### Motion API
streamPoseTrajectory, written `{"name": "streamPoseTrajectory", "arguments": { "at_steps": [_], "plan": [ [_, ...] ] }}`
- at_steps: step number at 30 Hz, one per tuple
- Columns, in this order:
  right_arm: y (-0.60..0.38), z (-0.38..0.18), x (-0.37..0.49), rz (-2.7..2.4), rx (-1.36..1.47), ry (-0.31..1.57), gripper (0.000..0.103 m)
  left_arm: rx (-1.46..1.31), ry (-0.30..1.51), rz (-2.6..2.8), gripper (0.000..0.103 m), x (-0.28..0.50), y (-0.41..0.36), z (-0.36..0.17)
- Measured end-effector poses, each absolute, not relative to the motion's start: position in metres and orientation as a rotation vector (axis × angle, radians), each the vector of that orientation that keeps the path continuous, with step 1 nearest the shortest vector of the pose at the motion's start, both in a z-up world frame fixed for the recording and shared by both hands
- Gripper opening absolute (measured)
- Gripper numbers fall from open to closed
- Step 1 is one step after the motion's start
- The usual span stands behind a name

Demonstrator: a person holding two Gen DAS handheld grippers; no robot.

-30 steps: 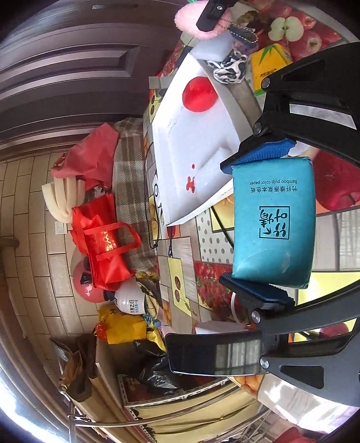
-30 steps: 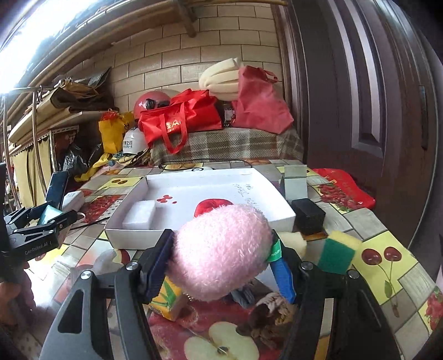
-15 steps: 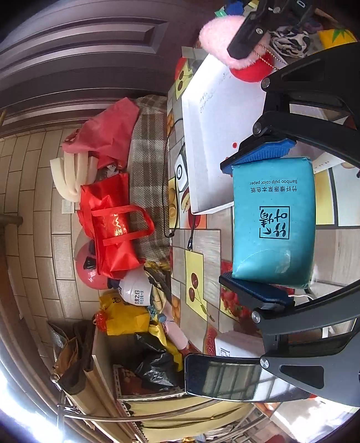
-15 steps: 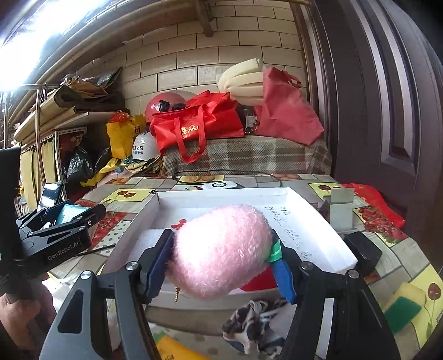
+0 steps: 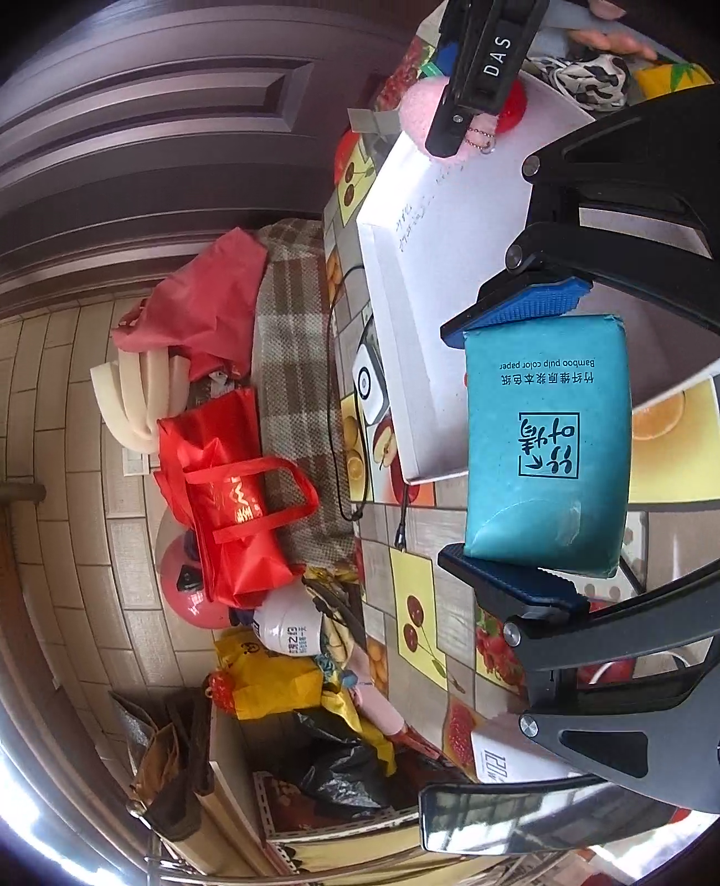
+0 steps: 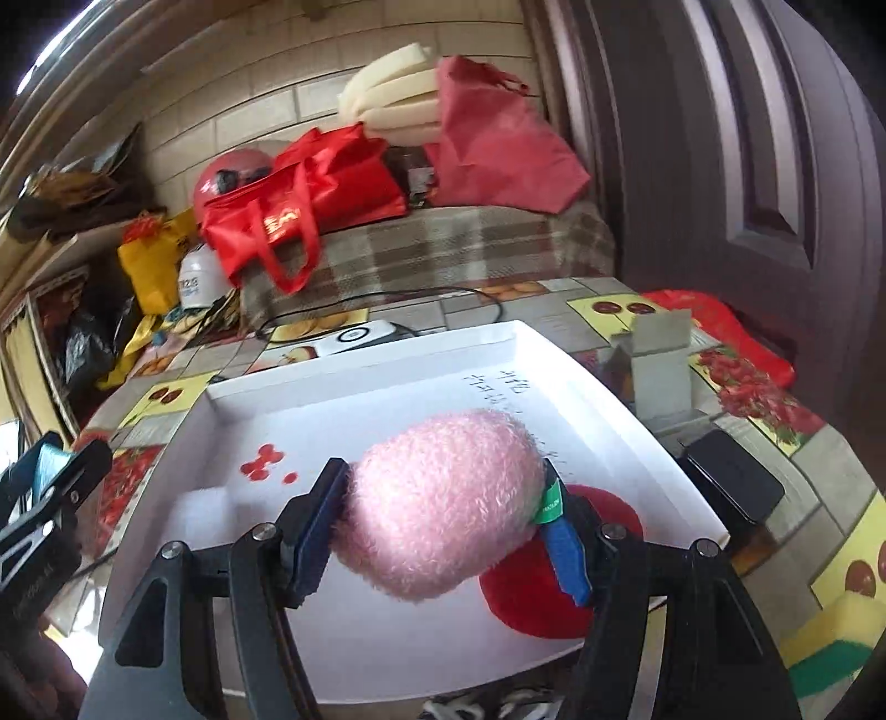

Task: Organize soft objects
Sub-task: 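Carry the tissue pack with the left tool while the right carries the pink ball into the tray, releasing both, then withdraw both tools from the tray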

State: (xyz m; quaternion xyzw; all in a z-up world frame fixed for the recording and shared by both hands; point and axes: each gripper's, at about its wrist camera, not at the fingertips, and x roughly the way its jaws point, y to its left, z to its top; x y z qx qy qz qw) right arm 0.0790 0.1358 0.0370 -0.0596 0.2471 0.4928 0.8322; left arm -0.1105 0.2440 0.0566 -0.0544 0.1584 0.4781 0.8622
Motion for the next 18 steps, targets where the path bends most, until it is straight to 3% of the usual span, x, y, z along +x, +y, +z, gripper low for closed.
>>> {"name": "streamPoseTrajectory", "arguments": {
  "at_steps": [7, 10, 11, 13, 15, 18],
  "plan": [
    [0.143, 0.043, 0.062, 1.067, -0.193, 0.452, 0.066, -0.079, 0.385, 0.92, 0.074, -0.086, 0.25, 0.057],
    [0.148, 0.045, 0.056, 1.059, -0.221, 0.419, 0.077, -0.068, 0.402, 0.922, 0.078, -0.08, 0.249, 0.056],
    [0.149, 0.045, 0.054, 1.053, -0.23, 0.411, 0.089, -0.072, 0.401, 0.928, 0.08, -0.08, 0.25, 0.056],
    [0.147, 0.046, 0.055, 1.036, -0.222, 0.4, 0.094, -0.095, 0.403, 0.933, 0.085, -0.081, 0.255, 0.056],
    [0.145, 0.046, 0.058, 1.026, -0.207, 0.402, 0.103, -0.12, 0.409, 0.953, 0.098, -0.083, 0.26, 0.056],
    [0.143, 0.047, 0.058, 1.022, -0.197, 0.392, 0.103, -0.135, 0.405, 0.961, 0.101, -0.084, 0.261, 0.055]
  ]
}}
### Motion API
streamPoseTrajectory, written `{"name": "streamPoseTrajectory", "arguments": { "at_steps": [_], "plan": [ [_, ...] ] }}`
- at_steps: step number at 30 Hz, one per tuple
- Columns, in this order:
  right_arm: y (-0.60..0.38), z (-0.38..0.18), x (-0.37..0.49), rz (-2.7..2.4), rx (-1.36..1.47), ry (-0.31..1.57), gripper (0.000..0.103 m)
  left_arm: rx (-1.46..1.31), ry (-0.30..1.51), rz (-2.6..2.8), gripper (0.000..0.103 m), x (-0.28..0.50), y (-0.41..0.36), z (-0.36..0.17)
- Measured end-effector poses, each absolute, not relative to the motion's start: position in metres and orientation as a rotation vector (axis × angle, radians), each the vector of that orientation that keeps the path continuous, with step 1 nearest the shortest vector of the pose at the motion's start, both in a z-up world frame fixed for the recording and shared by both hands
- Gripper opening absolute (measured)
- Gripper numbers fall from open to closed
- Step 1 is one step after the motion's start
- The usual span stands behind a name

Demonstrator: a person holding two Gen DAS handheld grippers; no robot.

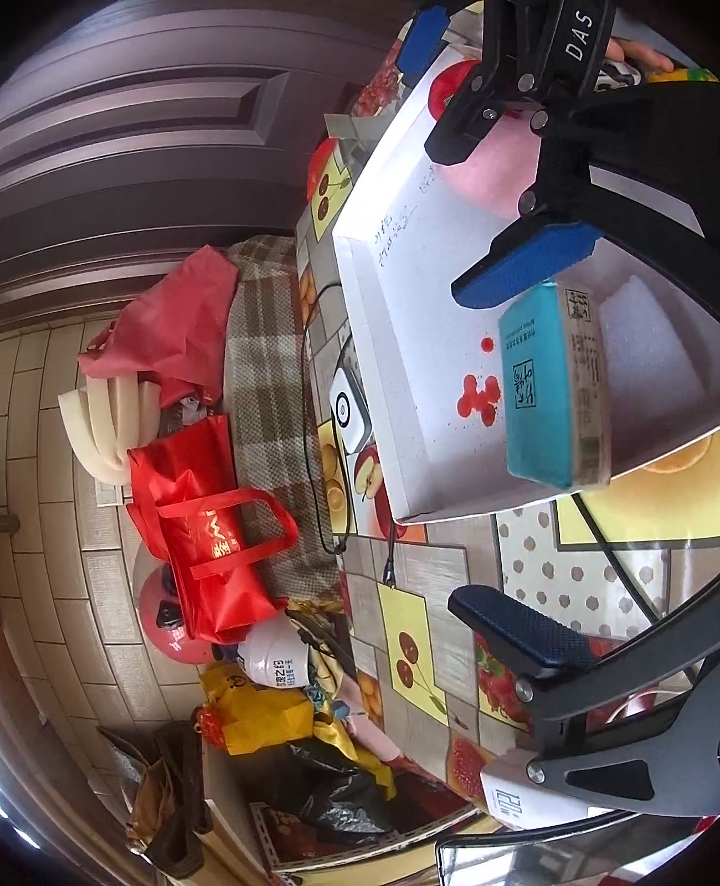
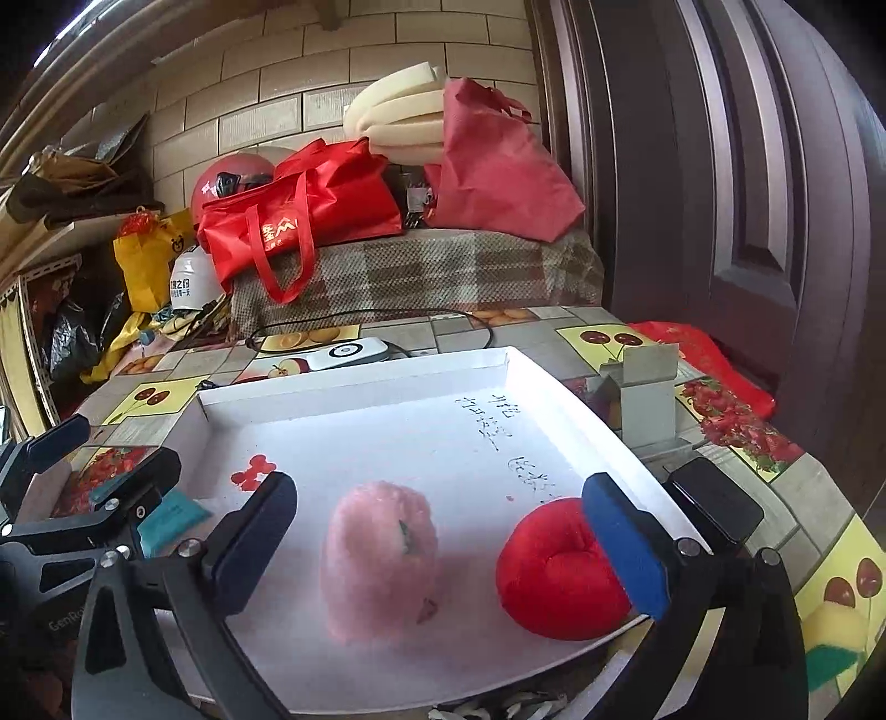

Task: Organize soft objects
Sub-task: 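Withdraw both tools from the tray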

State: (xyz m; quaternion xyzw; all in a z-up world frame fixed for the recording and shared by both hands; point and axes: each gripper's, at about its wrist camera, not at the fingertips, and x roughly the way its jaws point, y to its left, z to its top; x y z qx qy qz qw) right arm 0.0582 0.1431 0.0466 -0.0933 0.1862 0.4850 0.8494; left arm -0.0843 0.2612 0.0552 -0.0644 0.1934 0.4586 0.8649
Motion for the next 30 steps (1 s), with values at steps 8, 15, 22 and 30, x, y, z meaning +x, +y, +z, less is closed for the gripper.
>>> {"name": "streamPoseTrajectory", "arguments": {
  "at_steps": [8, 15, 22, 30],
  "plan": [
    [0.141, 0.048, 0.052, 1.006, -0.202, 0.356, 0.103, -0.128, 0.391, 0.972, 0.101, -0.086, 0.26, 0.055],
    [0.13, 0.053, 0.04, 0.992, -0.177, 0.257, 0.103, -0.138, 0.336, 1.006, 0.103, -0.098, 0.255, 0.057],
    [0.114, 0.054, 0.031, 0.987, -0.174, 0.247, 0.103, -0.177, 0.333, 1.014, 0.103, -0.114, 0.247, 0.057],
    [0.077, 0.054, 0.012, 1.059, -0.2, 0.23, 0.103, -0.165, 0.344, 1.011, 0.103, -0.132, 0.223, 0.055]
  ]
}}
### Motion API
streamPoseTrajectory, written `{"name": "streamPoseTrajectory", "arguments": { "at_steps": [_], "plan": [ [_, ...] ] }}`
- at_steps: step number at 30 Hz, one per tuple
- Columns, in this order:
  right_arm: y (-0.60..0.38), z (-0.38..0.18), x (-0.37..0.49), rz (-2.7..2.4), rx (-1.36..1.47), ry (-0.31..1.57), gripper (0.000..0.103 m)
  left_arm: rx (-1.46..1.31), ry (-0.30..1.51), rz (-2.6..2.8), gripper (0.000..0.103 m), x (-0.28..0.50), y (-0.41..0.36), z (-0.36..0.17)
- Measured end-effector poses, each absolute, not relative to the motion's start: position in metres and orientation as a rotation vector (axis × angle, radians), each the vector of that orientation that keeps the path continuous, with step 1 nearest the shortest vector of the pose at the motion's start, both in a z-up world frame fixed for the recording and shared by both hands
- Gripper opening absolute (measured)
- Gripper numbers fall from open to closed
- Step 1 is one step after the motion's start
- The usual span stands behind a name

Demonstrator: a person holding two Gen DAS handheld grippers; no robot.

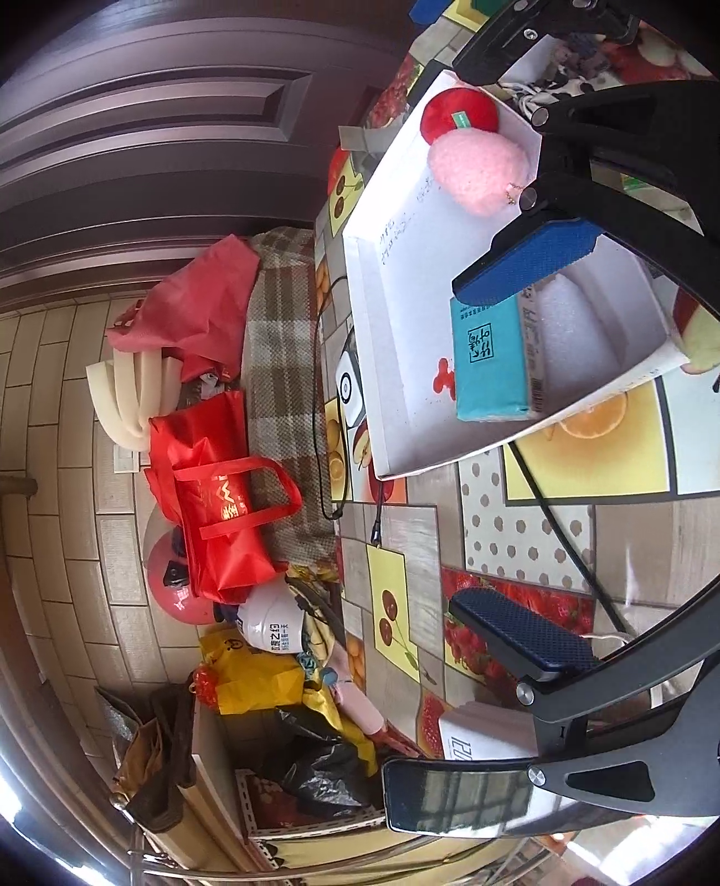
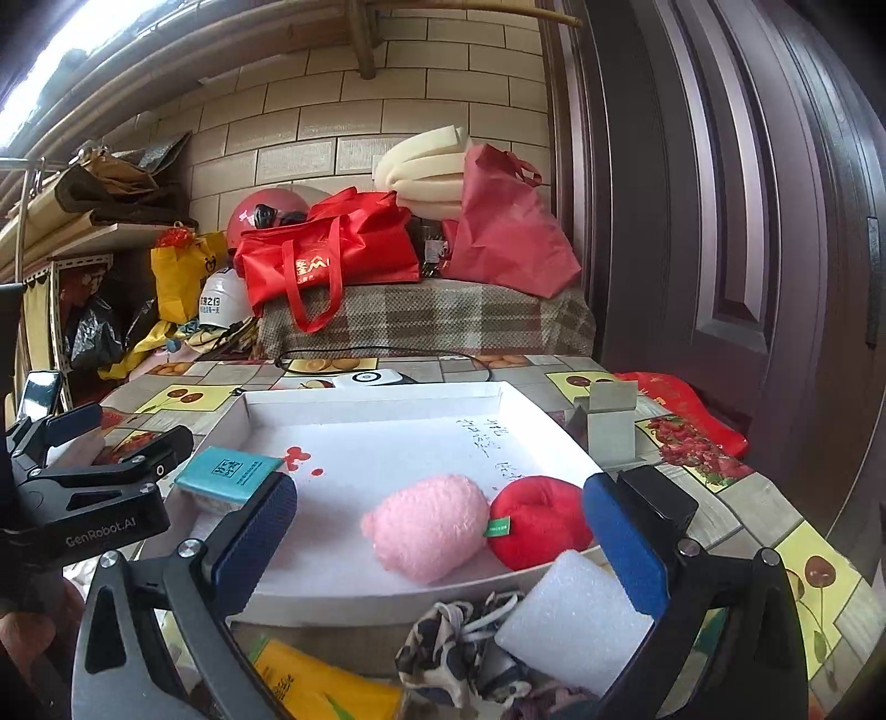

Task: Organize soft objects
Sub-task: 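Withdraw both tools from the tray, then grasp the yellow-green sponge with the right tool while the left grasps the white cloth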

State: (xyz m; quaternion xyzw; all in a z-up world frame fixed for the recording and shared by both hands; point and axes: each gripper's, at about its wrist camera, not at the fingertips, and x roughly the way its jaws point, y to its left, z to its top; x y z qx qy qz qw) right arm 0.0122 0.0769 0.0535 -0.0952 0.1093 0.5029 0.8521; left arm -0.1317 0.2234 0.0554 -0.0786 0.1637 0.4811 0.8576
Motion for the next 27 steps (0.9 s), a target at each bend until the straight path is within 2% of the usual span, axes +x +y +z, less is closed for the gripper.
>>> {"name": "streamPoseTrajectory", "arguments": {
  "at_steps": [13, 27],
  "plan": [
    [0.011, 0.05, 0.029, 1.062, -0.234, 0.267, 0.103, -0.182, 0.41, 0.845, 0.103, -0.177, 0.175, 0.049],
    [-0.054, 0.041, 0.093, 1.04, -0.31, 0.464, 0.103, -0.086, 0.647, 0.562, 0.102, -0.161, 0.121, 0.031]
  ]
}}
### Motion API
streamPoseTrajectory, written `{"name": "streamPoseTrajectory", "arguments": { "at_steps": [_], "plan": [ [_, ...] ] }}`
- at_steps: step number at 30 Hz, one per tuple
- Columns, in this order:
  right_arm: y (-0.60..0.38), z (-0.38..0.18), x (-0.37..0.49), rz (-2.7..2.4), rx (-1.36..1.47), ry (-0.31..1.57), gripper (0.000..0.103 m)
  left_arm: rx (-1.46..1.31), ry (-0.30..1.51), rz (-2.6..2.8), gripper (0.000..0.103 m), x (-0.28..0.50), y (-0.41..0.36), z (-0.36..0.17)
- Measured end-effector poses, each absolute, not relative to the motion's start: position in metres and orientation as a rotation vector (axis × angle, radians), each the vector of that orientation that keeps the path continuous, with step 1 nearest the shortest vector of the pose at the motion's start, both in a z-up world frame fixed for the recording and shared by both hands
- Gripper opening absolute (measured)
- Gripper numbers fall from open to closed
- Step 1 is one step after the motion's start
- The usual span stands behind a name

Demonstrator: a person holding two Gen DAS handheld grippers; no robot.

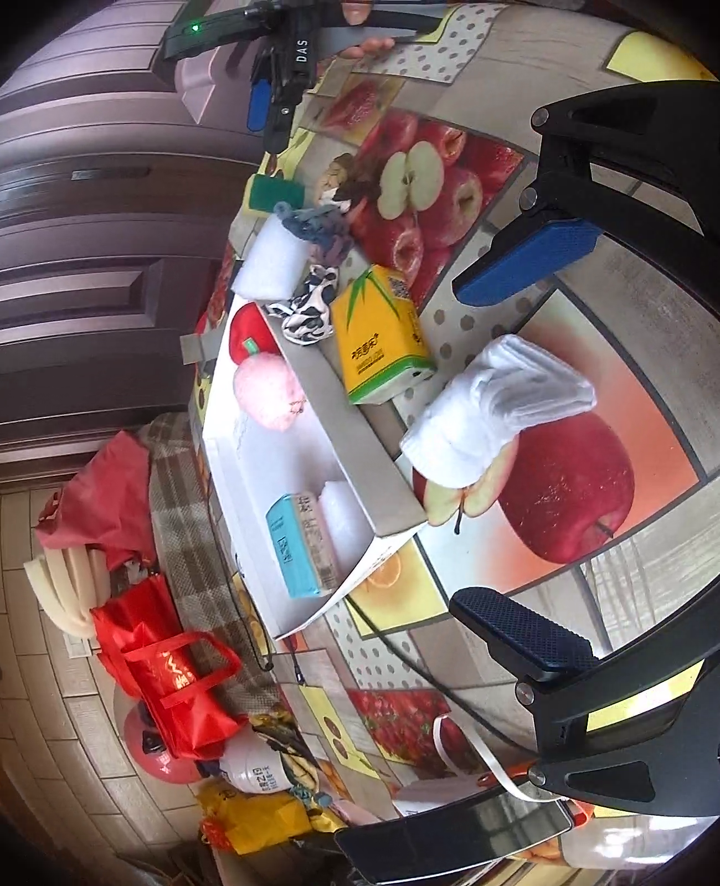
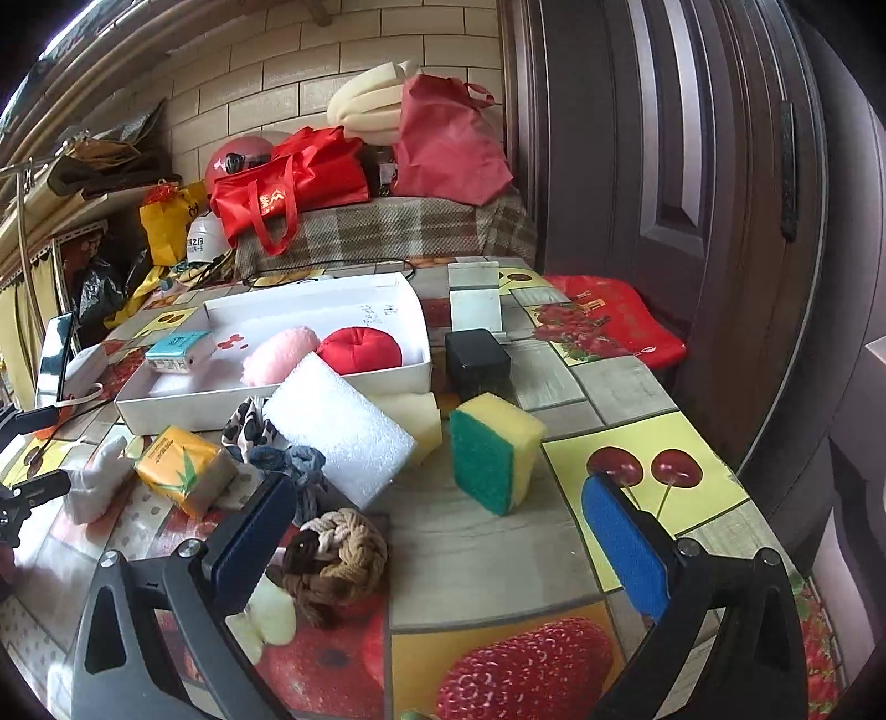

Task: Organize soft objects
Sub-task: 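Grasp the yellow-green sponge with the right tool while the left grasps the white cloth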

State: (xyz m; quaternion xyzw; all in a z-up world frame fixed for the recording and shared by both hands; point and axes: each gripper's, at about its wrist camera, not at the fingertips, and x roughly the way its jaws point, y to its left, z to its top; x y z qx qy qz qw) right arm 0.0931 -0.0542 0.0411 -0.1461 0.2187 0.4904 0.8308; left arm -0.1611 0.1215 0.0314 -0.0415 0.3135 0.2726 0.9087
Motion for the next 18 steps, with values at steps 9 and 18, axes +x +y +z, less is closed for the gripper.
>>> {"name": "streamPoseTrajectory", "arguments": {
  "at_steps": [9, 18],
  "plan": [
    [-0.027, 0.029, 0.145, 0.94, -0.337, 0.568, 0.097, -0.115, 0.772, 0.532, 0.099, -0.145, 0.129, 0.014],
    [-0.002, 0.021, 0.142, 0.996, -0.428, 0.595, 0.033, -0.198, 0.857, 0.5, 0.074, -0.128, 0.145, 0.001]
  ]
}}
